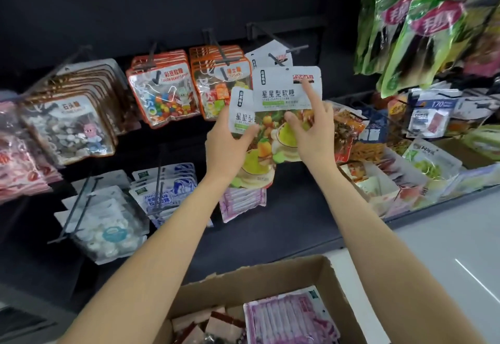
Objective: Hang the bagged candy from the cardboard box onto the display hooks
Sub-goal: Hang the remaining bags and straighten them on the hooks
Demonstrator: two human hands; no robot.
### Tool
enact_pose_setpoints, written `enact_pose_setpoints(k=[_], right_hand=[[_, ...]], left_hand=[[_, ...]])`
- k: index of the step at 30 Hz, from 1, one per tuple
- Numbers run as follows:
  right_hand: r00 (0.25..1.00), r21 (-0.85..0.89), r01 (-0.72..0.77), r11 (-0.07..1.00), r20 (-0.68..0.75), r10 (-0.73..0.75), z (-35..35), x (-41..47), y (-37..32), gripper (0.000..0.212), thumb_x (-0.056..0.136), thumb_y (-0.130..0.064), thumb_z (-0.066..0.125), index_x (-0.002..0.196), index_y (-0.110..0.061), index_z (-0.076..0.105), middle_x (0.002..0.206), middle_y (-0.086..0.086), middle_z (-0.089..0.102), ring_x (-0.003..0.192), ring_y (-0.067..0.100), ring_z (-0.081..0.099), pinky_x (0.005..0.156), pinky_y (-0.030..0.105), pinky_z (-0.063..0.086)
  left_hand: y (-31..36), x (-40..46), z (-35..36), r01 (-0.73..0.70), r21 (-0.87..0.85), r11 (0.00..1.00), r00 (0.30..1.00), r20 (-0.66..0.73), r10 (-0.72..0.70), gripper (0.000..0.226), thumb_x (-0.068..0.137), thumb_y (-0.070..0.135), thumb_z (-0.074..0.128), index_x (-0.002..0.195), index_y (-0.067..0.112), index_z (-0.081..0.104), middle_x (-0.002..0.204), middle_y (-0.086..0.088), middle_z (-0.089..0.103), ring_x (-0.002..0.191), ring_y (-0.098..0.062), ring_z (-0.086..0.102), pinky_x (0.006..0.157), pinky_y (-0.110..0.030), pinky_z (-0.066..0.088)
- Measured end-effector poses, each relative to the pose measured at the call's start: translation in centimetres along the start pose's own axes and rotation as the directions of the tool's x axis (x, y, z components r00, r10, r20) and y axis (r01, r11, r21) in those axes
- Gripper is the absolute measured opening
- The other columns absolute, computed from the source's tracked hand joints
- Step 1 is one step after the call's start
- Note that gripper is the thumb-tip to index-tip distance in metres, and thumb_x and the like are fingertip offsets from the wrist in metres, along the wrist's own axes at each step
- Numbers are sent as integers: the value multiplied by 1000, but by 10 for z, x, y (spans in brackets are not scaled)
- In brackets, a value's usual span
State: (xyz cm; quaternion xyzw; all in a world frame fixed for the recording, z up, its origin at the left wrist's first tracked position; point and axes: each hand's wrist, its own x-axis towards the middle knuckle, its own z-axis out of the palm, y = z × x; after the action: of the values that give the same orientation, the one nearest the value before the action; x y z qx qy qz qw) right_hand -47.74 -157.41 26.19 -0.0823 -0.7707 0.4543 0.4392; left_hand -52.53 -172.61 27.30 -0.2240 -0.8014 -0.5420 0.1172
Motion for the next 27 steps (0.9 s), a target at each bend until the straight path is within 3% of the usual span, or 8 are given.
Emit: enact_pose_setpoints(k=[5,10,15,20,23,27], right_hand=[[997,20,-75,997,25,74,10,24,19,59,91,-13,62,144,-25,39,112,10,44,83,-5,42,75,-4,31],[998,-31,-46,998,35,47,11,34,28,61,90,-16,65,144,-28,40,107,10,46,82,2,43,76,-1,35],[992,2,-87,996,95,86,13,36,34,62,90,-20,65,143,-35,38,112,12,49,99,20,51,80,6,39],[993,15,-92,996,70,91,13,35,33,62,90,-17,65,144,-33,39,113,12,49,87,10,47,76,1,37],[993,-12,-89,996,72,89,10,36,35,62,90,-18,64,144,-32,37,116,12,50,90,8,44,77,0,34],[993,-131,-68,989,89,80,15,46,36,63,90,-21,64,146,-30,35,106,5,44,78,3,42,72,0,33]], left_hand=[[-10,10,9,55,40,998,998,27,-57,40,84,26,71,119,18,54,99,13,59,89,-6,57,70,-15,42],[-15,15,9,33,65,997,999,23,-35,40,81,27,74,116,19,54,97,13,60,88,-6,58,71,-17,43],[-22,13,-4,55,83,995,998,25,-57,41,82,27,73,118,22,53,98,14,60,93,-5,58,78,-21,43],[-26,9,-17,62,98,993,998,10,-63,37,82,24,73,114,20,54,95,17,59,91,-2,56,78,-19,43],[-26,8,-15,54,89,995,998,33,-57,38,82,24,73,115,21,54,97,16,60,89,2,56,72,-10,42],[-26,8,-11,28,141,990,998,45,-35,40,84,26,71,119,22,53,104,14,62,90,0,56,70,-9,41]])
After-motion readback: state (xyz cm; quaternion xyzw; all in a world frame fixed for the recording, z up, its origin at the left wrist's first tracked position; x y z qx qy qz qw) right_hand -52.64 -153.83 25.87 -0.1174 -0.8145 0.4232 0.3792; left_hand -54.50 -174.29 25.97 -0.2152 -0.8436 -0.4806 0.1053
